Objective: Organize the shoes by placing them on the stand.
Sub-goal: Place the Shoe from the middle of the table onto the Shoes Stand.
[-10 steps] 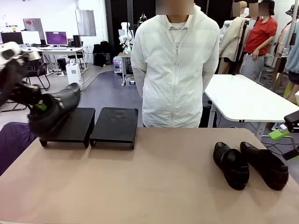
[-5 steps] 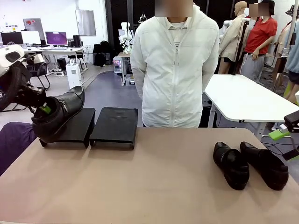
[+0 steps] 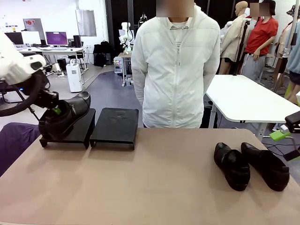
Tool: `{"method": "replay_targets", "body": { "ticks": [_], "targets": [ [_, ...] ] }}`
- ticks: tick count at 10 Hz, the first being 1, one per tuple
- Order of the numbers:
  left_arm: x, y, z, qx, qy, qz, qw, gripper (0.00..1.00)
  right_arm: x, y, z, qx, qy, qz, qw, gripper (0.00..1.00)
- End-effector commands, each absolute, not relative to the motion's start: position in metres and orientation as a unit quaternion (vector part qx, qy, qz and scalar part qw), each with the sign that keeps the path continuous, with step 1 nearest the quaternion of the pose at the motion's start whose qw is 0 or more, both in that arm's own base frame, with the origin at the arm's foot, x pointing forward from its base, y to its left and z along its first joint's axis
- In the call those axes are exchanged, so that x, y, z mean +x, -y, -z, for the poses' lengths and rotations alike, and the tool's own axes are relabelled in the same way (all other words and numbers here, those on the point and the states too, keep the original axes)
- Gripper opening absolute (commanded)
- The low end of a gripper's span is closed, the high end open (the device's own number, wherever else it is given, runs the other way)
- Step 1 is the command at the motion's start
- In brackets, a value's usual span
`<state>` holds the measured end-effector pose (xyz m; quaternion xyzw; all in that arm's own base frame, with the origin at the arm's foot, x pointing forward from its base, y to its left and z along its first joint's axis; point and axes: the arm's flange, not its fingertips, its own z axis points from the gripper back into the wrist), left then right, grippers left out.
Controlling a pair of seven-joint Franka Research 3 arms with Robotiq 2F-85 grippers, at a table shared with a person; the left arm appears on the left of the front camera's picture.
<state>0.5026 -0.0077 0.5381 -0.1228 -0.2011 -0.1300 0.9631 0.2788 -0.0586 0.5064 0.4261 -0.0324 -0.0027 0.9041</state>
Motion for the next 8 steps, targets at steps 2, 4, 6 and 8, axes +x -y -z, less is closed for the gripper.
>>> {"method": "replay_targets", "body": {
  "ticks": [2,4,6,8],
  "targets": [
    [0.584,-0.007,-0.521,-0.137,0.211,0.129,0.959,0.00,0.280,0.058,-0.509,0.436,0.036,0.004,0.899,1.00],
    [0.611,-0.013,-0.502,-0.128,0.215,0.101,0.963,0.00,0.280,0.058,-0.509,0.436,0.036,0.004,0.899,1.00],
    [0.625,-0.014,-0.489,-0.083,0.246,0.069,0.963,0.00,0.280,0.058,-0.509,0.436,0.036,0.004,0.899,1.00],
    [0.636,-0.014,-0.470,-0.073,0.287,0.063,0.953,0.00,0.280,0.058,-0.509,0.436,0.036,0.004,0.899,1.00]
  ]
}}
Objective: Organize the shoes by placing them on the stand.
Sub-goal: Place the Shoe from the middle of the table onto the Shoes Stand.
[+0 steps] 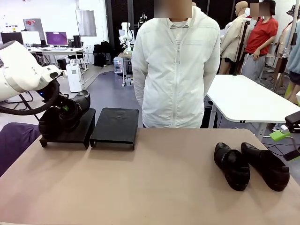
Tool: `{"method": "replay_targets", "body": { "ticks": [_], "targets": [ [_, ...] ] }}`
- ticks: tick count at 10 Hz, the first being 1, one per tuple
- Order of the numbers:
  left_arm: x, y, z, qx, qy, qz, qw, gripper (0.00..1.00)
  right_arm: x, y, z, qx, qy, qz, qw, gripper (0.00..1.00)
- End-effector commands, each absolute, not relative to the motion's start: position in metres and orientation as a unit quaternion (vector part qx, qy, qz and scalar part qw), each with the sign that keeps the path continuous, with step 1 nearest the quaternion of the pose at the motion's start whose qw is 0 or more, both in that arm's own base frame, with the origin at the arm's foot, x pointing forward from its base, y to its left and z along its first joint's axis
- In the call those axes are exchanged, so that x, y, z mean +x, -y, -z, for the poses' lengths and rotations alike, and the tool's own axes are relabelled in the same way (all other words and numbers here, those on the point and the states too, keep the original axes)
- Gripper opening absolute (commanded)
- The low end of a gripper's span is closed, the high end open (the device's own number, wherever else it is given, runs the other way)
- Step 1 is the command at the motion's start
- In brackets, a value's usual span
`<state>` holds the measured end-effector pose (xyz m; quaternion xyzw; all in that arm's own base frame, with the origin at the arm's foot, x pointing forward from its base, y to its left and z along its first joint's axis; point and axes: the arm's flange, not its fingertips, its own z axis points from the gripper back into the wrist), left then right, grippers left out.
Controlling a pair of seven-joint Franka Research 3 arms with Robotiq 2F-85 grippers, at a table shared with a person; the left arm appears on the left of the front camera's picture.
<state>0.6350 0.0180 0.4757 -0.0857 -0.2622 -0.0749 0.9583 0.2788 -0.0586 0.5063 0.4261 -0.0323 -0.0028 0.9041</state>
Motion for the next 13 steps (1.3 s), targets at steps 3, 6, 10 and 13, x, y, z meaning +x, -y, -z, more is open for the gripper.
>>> {"method": "replay_targets", "body": {
  "ticks": [3,6,10,13],
  "targets": [
    [0.648,-0.014,-0.449,-0.065,0.296,0.040,0.952,0.00,0.280,0.058,-0.509,0.436,0.036,0.004,0.899,1.00],
    [0.653,-0.009,-0.439,-0.070,0.272,0.049,0.959,0.27,0.280,0.058,-0.509,0.436,0.036,0.004,0.899,1.00],
    [0.648,-0.005,-0.450,-0.069,0.257,0.054,0.962,1.00,0.280,0.058,-0.509,0.436,0.036,0.004,0.899,1.00],
    [0.633,0.000,-0.476,-0.069,0.262,0.068,0.960,1.00,0.280,0.058,-0.509,0.436,0.036,0.004,0.899,1.00]
  ]
}}
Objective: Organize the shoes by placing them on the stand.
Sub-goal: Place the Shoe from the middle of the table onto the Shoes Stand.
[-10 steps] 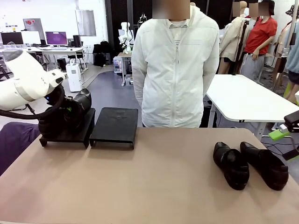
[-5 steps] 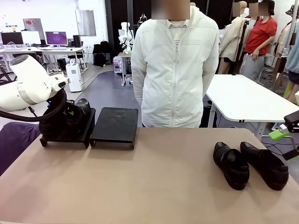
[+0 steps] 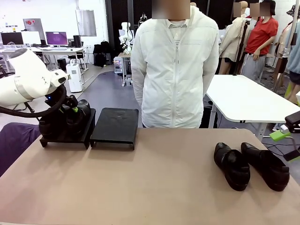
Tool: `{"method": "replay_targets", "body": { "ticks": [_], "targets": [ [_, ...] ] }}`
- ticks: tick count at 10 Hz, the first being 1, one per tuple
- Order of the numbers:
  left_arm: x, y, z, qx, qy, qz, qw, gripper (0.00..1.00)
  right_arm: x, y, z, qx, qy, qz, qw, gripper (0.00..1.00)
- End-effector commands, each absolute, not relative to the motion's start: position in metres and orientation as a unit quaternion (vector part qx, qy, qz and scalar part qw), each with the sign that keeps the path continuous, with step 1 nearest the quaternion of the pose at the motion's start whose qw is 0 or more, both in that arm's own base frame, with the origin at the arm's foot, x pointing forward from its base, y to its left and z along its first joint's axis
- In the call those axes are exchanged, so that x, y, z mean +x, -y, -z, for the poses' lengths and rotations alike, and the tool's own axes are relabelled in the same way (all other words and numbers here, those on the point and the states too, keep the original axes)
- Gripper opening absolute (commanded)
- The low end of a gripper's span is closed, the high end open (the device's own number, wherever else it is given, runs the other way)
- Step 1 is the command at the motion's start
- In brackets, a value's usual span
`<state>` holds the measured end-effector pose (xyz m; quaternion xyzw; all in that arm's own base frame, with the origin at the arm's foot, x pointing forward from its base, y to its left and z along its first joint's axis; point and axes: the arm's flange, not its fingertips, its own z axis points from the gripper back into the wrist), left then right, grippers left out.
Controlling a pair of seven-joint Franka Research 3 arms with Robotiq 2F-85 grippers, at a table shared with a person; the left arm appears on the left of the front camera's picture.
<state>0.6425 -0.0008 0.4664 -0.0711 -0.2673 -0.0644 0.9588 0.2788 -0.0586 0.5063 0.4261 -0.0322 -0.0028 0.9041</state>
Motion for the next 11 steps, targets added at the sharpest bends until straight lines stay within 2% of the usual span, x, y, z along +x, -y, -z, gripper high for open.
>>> {"method": "replay_targets", "body": {
  "ticks": [1,3,4,5,7,8,10,11],
  "targets": [
    [0.614,0.006,-0.497,-0.054,0.264,0.069,0.961,1.00,0.280,0.058,-0.509,0.436,0.036,0.004,0.899,1.00],
    [0.559,0.008,-0.552,-0.062,0.253,0.068,0.963,1.00,0.280,0.058,-0.509,0.436,0.036,0.004,0.899,1.00],
    [0.534,0.004,-0.575,-0.112,0.195,0.086,0.970,1.00,0.280,0.058,-0.509,0.436,0.036,0.004,0.899,1.00],
    [0.507,0.000,-0.592,-0.179,0.102,0.166,0.964,1.00,0.280,0.058,-0.509,0.436,0.036,0.004,0.899,1.00],
    [0.450,-0.009,-0.617,-0.267,0.036,0.180,0.946,1.00,0.280,0.058,-0.509,0.436,0.036,0.004,0.899,1.00],
    [0.409,-0.006,-0.619,-0.371,0.090,0.097,0.919,1.00,0.280,0.058,-0.509,0.436,0.036,0.004,0.899,1.00],
    [0.362,-0.034,-0.599,-0.503,0.107,0.079,0.854,1.00,0.280,0.058,-0.509,0.436,0.036,0.004,0.899,1.00],
    [0.350,-0.066,-0.574,-0.547,0.136,0.052,0.825,1.00,0.280,0.058,-0.509,0.436,0.036,0.004,0.899,1.00]
  ]
}}
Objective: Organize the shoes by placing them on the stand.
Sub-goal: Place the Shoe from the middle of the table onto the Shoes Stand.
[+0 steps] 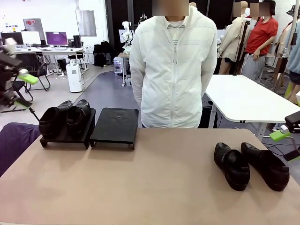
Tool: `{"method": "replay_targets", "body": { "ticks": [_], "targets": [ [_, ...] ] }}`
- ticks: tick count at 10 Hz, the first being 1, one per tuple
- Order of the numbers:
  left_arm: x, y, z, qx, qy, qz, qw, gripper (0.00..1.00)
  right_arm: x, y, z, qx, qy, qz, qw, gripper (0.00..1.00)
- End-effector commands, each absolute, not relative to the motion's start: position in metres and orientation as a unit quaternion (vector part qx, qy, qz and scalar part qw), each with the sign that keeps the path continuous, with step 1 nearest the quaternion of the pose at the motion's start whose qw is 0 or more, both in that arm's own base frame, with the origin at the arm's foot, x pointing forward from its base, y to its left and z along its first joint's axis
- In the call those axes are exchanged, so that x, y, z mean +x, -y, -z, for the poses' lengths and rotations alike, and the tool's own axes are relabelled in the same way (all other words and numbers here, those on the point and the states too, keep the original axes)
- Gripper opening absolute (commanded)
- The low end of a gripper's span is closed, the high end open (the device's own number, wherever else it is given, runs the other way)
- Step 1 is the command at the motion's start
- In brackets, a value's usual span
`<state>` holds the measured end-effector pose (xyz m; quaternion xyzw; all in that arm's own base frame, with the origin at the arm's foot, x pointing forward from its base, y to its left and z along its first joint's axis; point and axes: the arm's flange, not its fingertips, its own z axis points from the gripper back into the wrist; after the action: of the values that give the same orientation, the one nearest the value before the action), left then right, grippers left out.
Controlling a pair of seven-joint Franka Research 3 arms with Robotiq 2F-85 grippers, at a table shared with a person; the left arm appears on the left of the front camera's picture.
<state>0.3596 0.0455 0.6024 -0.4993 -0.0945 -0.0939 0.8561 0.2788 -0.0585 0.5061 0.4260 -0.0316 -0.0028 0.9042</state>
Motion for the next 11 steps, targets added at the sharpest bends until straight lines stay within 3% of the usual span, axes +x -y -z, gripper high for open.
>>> {"method": "replay_targets", "body": {
  "ticks": [1,3,4,11],
  "targets": [
    [0.350,-0.084,-0.546,-0.547,0.099,0.052,0.829,1.00,0.280,0.058,-0.509,0.436,0.036,0.004,0.899,1.00],
    [0.375,-0.101,-0.513,-0.543,0.019,0.056,0.838,1.00,0.280,0.058,-0.509,0.436,0.036,0.004,0.899,1.00],
    [0.342,-0.093,-0.542,-0.549,0.088,0.038,0.830,1.00,0.280,0.058,-0.509,0.436,0.036,0.004,0.899,1.00],
    [0.342,-0.093,-0.542,-0.549,0.088,0.038,0.830,1.00,0.280,0.058,-0.509,0.436,0.036,0.004,0.899,1.00]
  ]
}}
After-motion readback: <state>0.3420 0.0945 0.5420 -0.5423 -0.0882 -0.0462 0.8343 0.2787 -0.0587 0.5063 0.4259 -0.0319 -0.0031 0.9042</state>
